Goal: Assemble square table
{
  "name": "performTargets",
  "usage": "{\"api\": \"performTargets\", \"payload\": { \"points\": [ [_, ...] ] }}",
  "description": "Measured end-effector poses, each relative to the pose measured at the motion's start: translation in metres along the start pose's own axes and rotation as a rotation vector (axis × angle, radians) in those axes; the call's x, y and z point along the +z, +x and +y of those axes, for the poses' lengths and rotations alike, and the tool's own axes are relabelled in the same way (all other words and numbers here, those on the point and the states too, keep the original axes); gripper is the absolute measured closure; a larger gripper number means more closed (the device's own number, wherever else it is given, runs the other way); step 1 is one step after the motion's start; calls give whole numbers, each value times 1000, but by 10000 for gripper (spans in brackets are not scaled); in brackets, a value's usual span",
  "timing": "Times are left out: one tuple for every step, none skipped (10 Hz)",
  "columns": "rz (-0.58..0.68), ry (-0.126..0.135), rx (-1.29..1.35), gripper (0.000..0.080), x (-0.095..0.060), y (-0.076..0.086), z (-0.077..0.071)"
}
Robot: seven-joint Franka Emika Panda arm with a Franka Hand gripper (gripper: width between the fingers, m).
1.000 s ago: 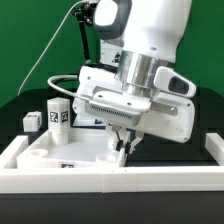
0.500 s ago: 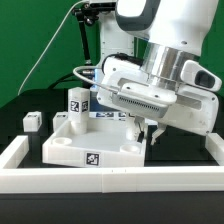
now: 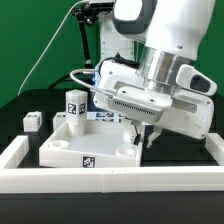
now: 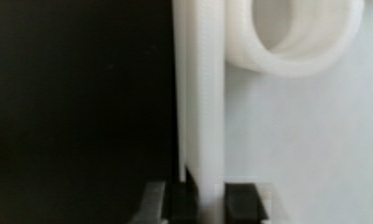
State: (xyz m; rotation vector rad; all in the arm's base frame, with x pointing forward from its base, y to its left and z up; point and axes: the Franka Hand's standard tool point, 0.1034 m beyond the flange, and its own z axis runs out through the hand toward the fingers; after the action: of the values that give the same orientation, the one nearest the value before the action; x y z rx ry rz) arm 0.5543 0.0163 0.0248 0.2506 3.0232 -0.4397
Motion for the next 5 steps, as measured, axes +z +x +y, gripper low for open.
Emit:
{"api": "performTargets", "payload": {
  "points": [
    [1,-1,-1,742,0,1,1],
    [2,0,0,742,1,1,0],
    [2,-1,2,742,0,2,3],
    [3,-4,4,742,-1,4,9],
    [3,-8,0,742,-3,6,17]
  ]
}}
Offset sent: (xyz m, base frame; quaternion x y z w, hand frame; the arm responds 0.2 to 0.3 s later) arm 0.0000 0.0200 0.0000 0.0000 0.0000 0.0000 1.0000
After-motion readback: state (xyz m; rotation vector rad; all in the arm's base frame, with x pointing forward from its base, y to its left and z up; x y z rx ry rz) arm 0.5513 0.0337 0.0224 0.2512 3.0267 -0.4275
